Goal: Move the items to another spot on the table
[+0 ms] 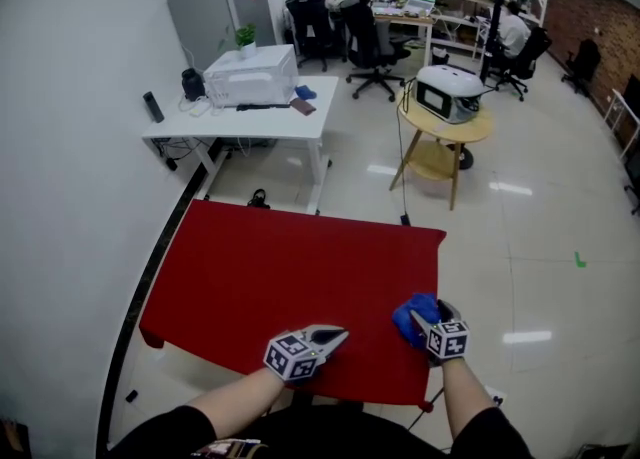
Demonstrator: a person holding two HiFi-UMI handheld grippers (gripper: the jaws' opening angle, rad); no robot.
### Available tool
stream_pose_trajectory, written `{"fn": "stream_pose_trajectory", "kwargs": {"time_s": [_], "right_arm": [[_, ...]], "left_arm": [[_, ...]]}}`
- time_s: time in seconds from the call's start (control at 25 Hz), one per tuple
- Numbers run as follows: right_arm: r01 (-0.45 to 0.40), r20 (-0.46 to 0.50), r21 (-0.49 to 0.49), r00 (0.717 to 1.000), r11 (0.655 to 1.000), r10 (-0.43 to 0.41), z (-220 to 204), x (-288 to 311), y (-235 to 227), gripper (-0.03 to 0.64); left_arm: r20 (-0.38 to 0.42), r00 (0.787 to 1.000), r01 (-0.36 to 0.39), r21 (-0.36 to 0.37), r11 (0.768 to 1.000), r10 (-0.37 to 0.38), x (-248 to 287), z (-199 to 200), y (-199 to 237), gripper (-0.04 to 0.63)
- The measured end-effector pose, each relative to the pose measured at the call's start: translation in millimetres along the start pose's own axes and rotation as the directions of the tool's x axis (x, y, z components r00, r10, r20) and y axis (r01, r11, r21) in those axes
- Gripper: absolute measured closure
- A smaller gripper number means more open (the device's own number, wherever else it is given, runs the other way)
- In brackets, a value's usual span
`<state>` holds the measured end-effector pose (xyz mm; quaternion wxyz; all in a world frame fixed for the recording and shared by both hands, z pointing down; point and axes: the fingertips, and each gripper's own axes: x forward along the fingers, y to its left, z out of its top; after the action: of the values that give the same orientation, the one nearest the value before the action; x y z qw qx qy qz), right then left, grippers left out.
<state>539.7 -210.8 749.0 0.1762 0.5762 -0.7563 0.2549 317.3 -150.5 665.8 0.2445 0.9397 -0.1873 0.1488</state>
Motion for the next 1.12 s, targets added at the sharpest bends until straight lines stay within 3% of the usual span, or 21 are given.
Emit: {"fn": "stream_pose_trajectory", "kwargs": {"time_s": [0.16,0.36,0.44,0.52,0.76,0.92,1.12], "right_arm": [[-0.047,0.076,-0.032,0.996,0.998,0.049,33.2,-38.9,45.1,0.23],[-0.215,0.104,-0.015,0.971,0.977,0.215,54.8,-70.5,170.9,0.244],[-0.28,0.102,-0.008,0.955,0.96,0.279,52.0,-70.5,229.6,0.289],[-0.315,0.102,-0.003,0.944,0.949,0.314,47.6,-64.9,284.2,0.38],[-0.337,0.173,0.063,0.931,0.939,0.322,53.4,-49.7,425.9,0.555],[-0.393,0.196,0.02,0.903,0.919,0.382,74.3,-60.0,491.6,0.609],[-0.455,0.205,-0.051,0.867,0.889,0.455,76.2,-90.4,521.3,0.632]], "left_arm": [[0.056,0.998,0.016,-0.002,1.0,-0.016,-31.9,18.8,-0.9,0.603],[0.101,0.993,0.055,0.038,0.998,-0.059,-108.3,33.2,-1.7,0.603],[0.12,0.99,0.064,0.059,0.996,-0.071,-148.7,32.0,10.6,0.603],[0.127,0.989,0.068,0.064,0.996,-0.076,-191.8,24.7,28.8,0.603],[0.104,0.99,0.087,0.066,0.994,-0.094,-322.2,1.1,73.3,0.603],[0.127,0.987,0.097,0.049,0.994,-0.103,-370.4,-1.4,68.5,0.603],[0.165,0.982,0.09,0.038,0.995,-0.095,-382.4,-9.9,37.0,0.603]]}}
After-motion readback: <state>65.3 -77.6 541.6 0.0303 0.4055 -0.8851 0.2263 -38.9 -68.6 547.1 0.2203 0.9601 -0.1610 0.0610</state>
